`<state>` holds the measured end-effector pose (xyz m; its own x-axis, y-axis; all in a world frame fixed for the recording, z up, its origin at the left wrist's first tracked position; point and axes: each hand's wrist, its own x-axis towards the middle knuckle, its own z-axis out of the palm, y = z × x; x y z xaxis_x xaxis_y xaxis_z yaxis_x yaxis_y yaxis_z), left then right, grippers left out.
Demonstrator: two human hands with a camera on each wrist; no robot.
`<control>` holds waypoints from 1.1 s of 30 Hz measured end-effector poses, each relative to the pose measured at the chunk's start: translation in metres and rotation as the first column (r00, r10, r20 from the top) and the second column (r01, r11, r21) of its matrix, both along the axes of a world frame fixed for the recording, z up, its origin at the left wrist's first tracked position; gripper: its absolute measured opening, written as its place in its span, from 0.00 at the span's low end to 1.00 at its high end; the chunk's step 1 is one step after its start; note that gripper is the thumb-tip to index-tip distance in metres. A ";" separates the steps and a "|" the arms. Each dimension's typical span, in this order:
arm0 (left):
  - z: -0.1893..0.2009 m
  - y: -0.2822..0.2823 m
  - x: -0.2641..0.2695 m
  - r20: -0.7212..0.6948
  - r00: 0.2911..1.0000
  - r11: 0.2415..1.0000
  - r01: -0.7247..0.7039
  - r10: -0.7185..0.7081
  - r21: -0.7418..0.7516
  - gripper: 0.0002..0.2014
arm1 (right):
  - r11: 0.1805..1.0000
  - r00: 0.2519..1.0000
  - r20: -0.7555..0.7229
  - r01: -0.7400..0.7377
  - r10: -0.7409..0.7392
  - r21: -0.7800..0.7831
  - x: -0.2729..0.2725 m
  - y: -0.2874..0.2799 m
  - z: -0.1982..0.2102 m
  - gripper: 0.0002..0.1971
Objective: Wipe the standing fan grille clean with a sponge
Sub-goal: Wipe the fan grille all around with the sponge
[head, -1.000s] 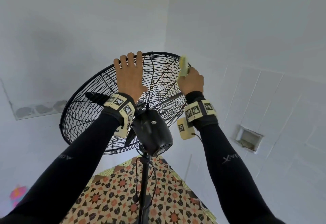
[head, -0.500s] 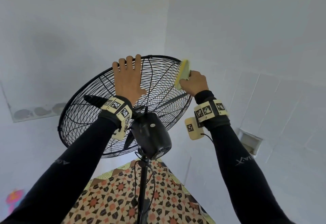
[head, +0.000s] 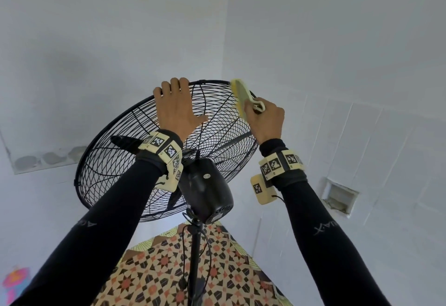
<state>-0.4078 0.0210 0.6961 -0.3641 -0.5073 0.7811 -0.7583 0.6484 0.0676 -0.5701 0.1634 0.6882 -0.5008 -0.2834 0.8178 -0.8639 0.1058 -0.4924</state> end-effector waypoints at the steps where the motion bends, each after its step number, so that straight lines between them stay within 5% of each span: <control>1: -0.001 -0.001 0.002 -0.005 1.000 1.000 0.004 -0.004 -0.002 0.51 | 0.999 0.999 -0.006 0.046 -0.046 -0.001 -0.003 -0.001 -0.003 0.14; 7: -0.003 -0.003 0.005 -0.004 1.000 0.999 0.011 -0.011 -0.033 0.50 | 0.996 0.992 0.091 0.087 -0.084 -0.028 -0.026 -0.005 0.005 0.14; 12: -0.005 -0.002 0.004 -0.026 0.999 0.999 0.026 -0.028 -0.047 0.50 | 0.997 0.997 -0.070 0.016 -0.022 -0.082 -0.002 -0.022 0.007 0.11; 16: -0.008 -0.008 0.009 -0.014 1.000 0.997 0.014 -0.015 -0.081 0.53 | 0.955 0.938 -0.224 -0.288 0.265 -0.074 0.043 -0.023 0.004 0.11; 19: -0.010 -0.006 0.010 0.015 1.000 0.995 0.021 -0.019 -0.096 0.54 | 0.900 0.911 0.018 -0.403 0.411 -0.163 0.031 -0.017 0.018 0.12; 21: -0.009 -0.003 0.010 0.032 0.999 0.996 0.023 -0.020 -0.091 0.54 | 0.957 0.972 0.118 -0.173 0.204 -0.234 0.008 -0.017 0.027 0.12; 23: -0.008 -0.003 0.011 0.031 0.999 0.997 0.025 -0.023 -0.073 0.54 | 0.988 0.987 0.139 0.100 -0.083 -0.119 -0.008 -0.021 0.031 0.15; 25: -0.008 -0.003 0.012 0.027 0.999 0.997 0.030 -0.029 -0.065 0.54 | 0.989 0.985 0.092 0.141 -0.145 0.049 -0.007 -0.028 0.029 0.15; 28: -0.009 -0.006 0.012 0.016 1.000 0.997 0.012 -0.011 -0.072 0.54 | 0.997 0.997 -0.063 0.052 -0.048 0.065 0.007 -0.038 0.028 0.18; 31: -0.010 -0.008 0.011 0.009 1.000 0.996 0.008 -0.007 -0.093 0.54 | 0.970 0.950 -0.203 -0.243 0.236 -0.008 0.025 -0.036 0.033 0.19; 33: -0.010 -0.006 0.009 0.017 1.000 0.995 0.017 -0.015 -0.099 0.54 | 0.962 0.952 -0.188 -0.261 0.242 -0.083 0.025 -0.033 0.036 0.17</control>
<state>-0.3984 0.0145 0.6858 -0.3841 -0.4218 0.8213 -0.7484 0.6632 -0.0095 -0.5455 0.1302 0.7239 -0.2718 -0.2890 0.9179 -0.9289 -0.1705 -0.3287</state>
